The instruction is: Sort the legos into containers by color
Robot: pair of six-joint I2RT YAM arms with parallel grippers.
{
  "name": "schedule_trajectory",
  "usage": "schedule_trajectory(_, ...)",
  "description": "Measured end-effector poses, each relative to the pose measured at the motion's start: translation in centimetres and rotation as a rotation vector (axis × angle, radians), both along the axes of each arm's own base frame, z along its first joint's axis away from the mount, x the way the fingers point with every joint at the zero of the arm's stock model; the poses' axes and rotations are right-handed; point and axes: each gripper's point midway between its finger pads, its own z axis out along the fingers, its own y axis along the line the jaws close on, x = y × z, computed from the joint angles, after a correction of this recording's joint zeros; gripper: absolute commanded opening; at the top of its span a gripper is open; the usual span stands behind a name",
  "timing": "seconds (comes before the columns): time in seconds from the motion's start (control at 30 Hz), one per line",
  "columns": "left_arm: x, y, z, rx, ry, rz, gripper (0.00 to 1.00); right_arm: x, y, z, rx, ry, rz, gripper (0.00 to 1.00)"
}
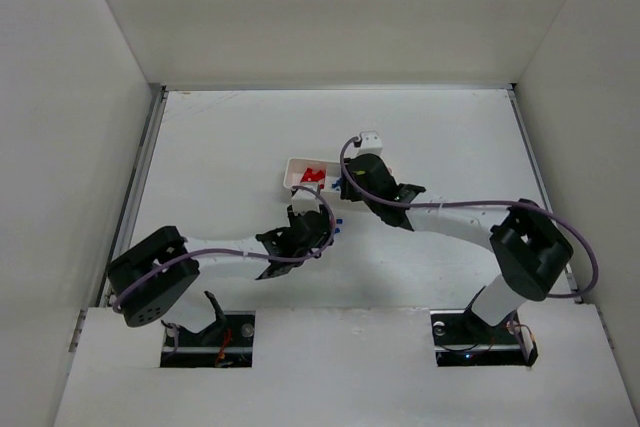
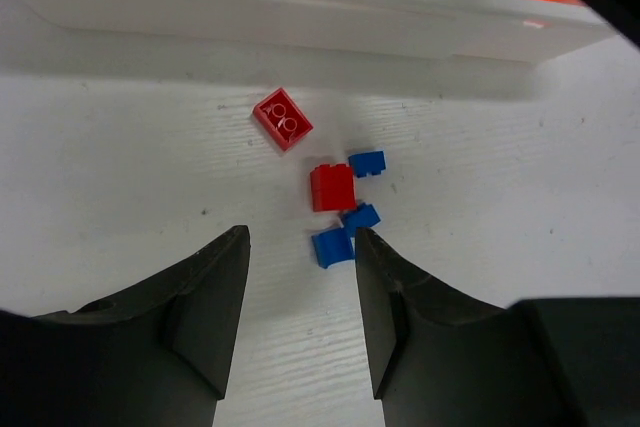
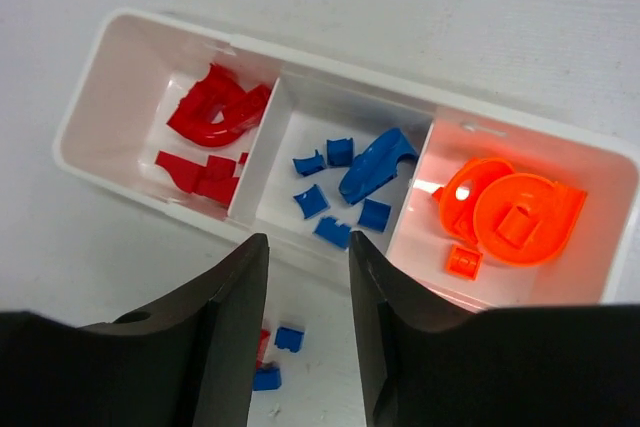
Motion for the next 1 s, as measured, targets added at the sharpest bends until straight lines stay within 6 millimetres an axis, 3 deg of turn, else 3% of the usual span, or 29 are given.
schedule_trajectory(0.1,0.4,-0.5,-0.5,0.011,0.001,-0.002,0.43,0.0,-0.1,-0.7,-0.019,0.013,0.007,0.48)
schedule_trajectory(0.3,0.9,-1.1,-1.6,0.048,0.014,-0.008,0.42,-0.2,-0.1,0.1,-0.001,-0.002,0.015,0.46)
schedule_trajectory(0.47,1.5,-2.1,-1.6,0.054,0.005,-0.018,0.38,-2.1,-0.8,0.2,0.021,-0.006,0.025,0.45)
schedule_trajectory(0.73,2.2,-3.0,-2.1,0.076,0.001,-0.031,0.29,-5.5,-2.1,-1.7,0.034,0.037,0.037,0.45)
schedule_trajectory(1.0,2.2,-2.9,-2.5,0.096,0.002,-0.034,0.13,-6.2,-2.7,-1.3,0.068,0.031,0.028,0.45)
